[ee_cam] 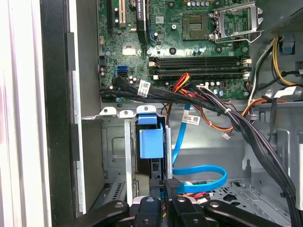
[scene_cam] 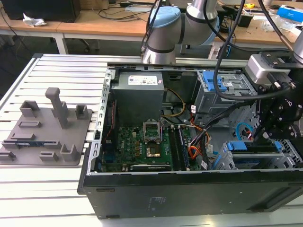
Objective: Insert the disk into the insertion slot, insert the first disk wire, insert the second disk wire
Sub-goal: 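Insert the second disk wire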
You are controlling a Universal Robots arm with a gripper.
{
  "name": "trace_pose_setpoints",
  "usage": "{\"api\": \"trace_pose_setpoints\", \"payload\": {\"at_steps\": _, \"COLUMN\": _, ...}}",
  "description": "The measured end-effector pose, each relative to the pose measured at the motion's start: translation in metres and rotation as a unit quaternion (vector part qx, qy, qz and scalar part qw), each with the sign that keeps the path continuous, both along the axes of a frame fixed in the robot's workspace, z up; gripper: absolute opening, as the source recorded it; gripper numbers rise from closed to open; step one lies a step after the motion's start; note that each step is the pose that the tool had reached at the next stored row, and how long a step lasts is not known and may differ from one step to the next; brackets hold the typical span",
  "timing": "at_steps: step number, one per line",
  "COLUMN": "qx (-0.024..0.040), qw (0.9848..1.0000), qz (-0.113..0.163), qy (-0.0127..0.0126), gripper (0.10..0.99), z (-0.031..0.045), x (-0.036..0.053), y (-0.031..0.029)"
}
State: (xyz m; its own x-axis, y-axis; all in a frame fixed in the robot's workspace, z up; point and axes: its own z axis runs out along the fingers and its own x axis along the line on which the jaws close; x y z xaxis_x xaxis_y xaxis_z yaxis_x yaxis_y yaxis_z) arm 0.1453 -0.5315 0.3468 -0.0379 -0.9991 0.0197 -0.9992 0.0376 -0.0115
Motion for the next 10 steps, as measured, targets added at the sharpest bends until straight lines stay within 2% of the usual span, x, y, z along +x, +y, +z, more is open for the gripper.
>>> {"api": "trace_pose_setpoints", "payload": {"at_steps": 10, "qx": 0.0001, "qw": 1.0, "qz": 0.0, "qy": 0.0, "gripper": 0.161, "z": -0.0047, "x": 0.0, "y": -0.0031}}
